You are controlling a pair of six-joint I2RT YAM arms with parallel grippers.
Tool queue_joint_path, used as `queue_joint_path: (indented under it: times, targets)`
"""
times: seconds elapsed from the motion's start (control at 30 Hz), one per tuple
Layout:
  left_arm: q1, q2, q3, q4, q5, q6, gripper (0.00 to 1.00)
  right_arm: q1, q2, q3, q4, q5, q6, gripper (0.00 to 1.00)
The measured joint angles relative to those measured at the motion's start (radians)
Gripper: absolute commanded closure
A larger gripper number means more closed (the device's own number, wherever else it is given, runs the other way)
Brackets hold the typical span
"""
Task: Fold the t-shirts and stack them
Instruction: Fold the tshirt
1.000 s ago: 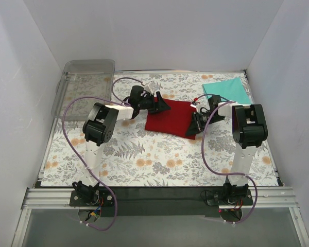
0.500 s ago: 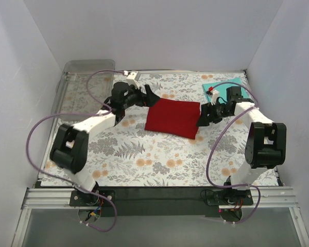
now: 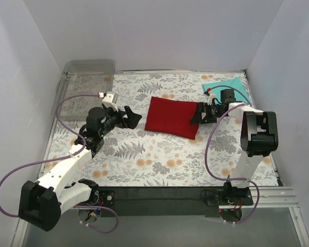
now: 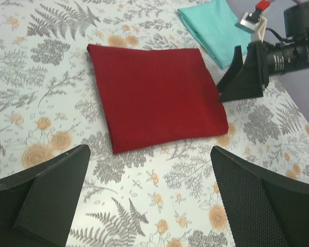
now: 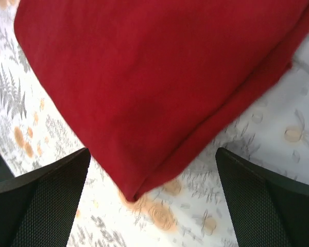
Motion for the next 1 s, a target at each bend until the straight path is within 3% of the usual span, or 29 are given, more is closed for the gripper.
queue_joint_path:
  times: [0.27,0.4,0.93,1.0]
  targets:
    - [0.001,-0.191,-0.041,-0.136,-0.032,-0.002,0.02,0.024,0.072,0.055,0.082,-0.032,0.109,0.16]
    - [0.001,-0.248,-0.056,-0.162,-0.050,-0.011,0.02,0.039,0.082,0.055,0.111,-0.024,0.150,0.26]
    - [0.001,-0.287,-0.087,-0.216,-0.069,-0.056,0.02,0.065,0.186,0.115,0.185,-0.063,0.278,0.52]
    - [0.001,-0.287,-0.087,-0.217,-0.069,-0.060,0.03,0.072,0.198,0.125,0.188,-0.060,0.286,0.60]
